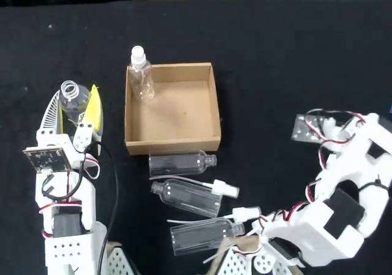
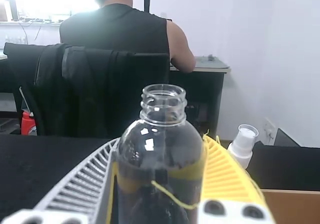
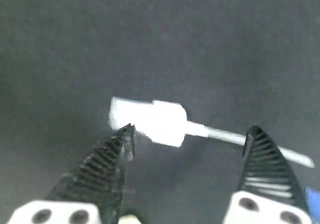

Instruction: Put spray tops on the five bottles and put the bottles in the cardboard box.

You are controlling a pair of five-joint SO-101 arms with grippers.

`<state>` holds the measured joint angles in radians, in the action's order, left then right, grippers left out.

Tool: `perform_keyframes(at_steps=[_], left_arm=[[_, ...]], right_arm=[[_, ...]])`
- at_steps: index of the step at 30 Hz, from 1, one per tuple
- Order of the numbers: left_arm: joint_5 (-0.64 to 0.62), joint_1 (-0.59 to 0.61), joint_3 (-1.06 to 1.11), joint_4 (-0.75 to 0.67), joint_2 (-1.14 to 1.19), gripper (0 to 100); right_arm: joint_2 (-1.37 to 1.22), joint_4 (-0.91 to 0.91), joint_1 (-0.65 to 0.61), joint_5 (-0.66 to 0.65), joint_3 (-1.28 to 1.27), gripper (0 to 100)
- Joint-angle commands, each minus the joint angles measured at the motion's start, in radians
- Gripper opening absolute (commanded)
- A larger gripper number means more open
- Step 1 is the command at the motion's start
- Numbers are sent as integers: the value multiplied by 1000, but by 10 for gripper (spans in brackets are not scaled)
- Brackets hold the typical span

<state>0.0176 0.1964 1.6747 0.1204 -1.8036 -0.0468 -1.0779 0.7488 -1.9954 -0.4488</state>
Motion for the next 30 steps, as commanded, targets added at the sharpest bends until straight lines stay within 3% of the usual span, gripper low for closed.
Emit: perform_keyframes(at_steps=[1,14,19,30], left_arm=[[-6,5,24,5,-20,30],[-6,5,24,5,-20,30],[-6,5,24,5,-20,30],[-6,5,24,5,-20,30]], right_arm=[[7,55,-25,9,1,318],[91,83,35,-11,5,318],[56,92,60,-100,-28,318],[-76,147,54,-94,-36,318]])
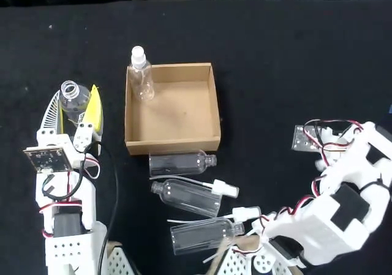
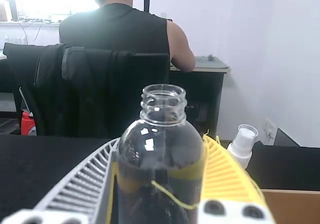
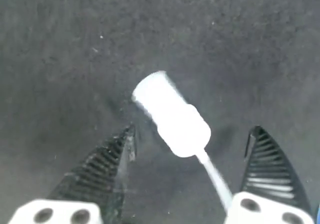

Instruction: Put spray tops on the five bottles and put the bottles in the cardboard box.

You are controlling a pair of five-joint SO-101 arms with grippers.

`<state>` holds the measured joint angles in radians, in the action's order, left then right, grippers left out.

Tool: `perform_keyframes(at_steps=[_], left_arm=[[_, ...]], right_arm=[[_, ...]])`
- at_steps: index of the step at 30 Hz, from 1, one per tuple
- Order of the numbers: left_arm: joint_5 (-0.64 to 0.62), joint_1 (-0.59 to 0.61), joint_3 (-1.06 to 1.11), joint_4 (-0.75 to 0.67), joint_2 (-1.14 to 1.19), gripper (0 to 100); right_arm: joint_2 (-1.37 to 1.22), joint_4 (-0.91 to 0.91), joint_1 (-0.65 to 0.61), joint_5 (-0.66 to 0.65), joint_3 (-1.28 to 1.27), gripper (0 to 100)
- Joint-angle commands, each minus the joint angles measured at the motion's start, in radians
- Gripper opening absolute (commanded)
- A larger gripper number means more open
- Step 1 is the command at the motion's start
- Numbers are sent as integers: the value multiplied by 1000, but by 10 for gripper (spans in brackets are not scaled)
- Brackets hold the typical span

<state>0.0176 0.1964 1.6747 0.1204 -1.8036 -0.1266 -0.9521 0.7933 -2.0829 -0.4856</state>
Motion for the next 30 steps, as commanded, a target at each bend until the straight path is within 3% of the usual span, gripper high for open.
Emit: perform_keyframes(at_steps=[1,7,11,16,22,24,26,30], left_arm=[[-6,5,24,5,-20,30],[-6,5,24,5,-20,30],[-6,5,24,5,-20,30],[-6,5,24,5,-20,30],[-6,5,24,5,-20,30],[-6,5,24,5,-20,30],[-6,5,24,5,-20,30],[-6,5,24,5,-20,30]], right_arm=[[2,21,6,-6,-5,318],[7,20,-14,2,-45,291],[1,18,-34,166,-44,176],[16,15,-40,559,-4,15],[51,12,17,1249,15,23],[48,-26,34,1407,21,26],[48,-77,28,1416,25,49],[47,-190,-12,1336,38,200]])
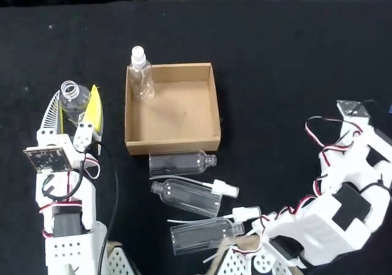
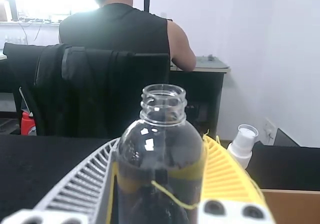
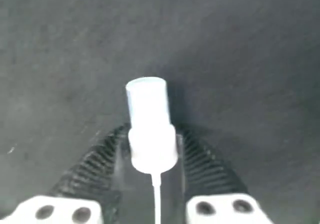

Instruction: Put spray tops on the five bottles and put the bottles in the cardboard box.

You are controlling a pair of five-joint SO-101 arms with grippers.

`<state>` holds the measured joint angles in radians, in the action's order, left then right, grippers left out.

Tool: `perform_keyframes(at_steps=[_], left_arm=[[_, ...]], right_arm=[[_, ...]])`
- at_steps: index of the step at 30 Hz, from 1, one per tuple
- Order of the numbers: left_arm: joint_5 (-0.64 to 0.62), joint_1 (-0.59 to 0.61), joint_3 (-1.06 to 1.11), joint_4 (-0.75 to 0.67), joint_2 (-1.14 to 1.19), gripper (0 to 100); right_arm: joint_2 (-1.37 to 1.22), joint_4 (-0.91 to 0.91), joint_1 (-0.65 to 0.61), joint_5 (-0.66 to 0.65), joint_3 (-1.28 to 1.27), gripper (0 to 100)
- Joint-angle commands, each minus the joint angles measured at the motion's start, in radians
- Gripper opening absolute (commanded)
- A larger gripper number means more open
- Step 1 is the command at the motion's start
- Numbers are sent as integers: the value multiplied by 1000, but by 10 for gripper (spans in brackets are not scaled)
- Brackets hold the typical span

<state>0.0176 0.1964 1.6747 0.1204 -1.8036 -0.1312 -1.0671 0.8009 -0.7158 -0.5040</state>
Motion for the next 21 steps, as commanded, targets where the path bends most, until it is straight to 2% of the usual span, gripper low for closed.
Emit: perform_keyframes(at_steps=[1,3,9,12,15,18,21], left_arm=[[-6,4,24,5,-20,30],[-6,4,24,5,-20,30],[-6,5,24,5,-20,30],[-6,5,24,5,-20,30],[-6,5,24,5,-20,30],[-6,5,24,5,-20,30],[-6,5,24,5,-20,30]], right_arm=[[54,-89,-29,-80,56,230],[58,-117,-43,-178,56,261],[50,-91,-37,-399,48,247],[50,-49,-9,-483,48,155],[54,-17,26,-572,48,5],[94,-54,49,-572,76,9],[193,-160,43,-508,130,9]])
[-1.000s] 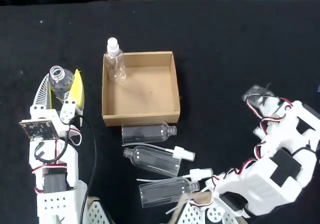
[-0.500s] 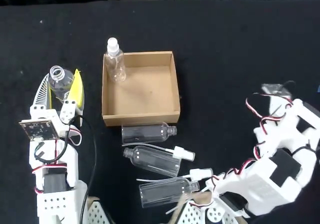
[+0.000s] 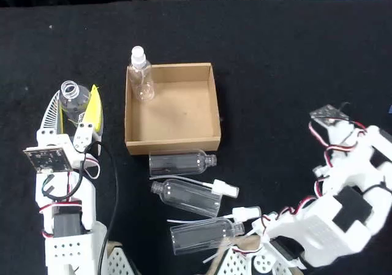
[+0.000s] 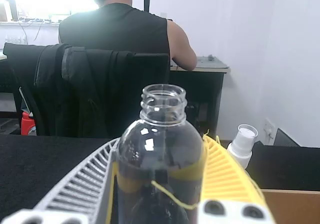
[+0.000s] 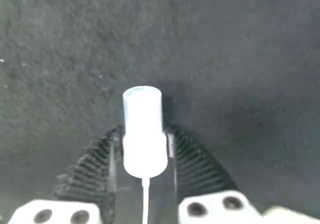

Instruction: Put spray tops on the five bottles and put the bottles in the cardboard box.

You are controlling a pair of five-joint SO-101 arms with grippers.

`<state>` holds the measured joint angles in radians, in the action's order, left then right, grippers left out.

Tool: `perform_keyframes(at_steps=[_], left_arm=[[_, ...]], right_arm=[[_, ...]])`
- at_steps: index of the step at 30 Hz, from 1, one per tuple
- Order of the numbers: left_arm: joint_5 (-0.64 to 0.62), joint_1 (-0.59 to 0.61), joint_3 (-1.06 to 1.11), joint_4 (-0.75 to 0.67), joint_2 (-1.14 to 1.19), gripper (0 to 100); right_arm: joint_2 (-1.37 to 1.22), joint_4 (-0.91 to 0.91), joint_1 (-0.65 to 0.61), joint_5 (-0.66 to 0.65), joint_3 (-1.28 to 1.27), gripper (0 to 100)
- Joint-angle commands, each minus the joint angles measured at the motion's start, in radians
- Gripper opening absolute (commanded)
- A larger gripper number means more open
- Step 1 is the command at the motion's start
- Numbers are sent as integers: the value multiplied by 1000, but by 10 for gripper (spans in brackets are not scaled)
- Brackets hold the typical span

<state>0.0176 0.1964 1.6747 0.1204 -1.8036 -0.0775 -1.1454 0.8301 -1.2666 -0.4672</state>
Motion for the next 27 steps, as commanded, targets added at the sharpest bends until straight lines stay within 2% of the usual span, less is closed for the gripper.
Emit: perform_keyframes(at_steps=[1,3,7,15,21,27], left_arm=[[-6,5,24,5,-20,30],[-6,5,24,5,-20,30],[-6,5,24,5,-20,30],[-6,5,24,5,-20,30],[-6,5,24,5,-20,30],[-6,5,24,5,-20,30]], right_arm=[[182,-126,-3,78,116,9],[280,-210,-44,186,163,9],[487,-341,-189,482,285,9],[759,-427,-606,934,576,9],[797,-422,-830,1102,674,11],[797,-422,-922,1146,722,11]])
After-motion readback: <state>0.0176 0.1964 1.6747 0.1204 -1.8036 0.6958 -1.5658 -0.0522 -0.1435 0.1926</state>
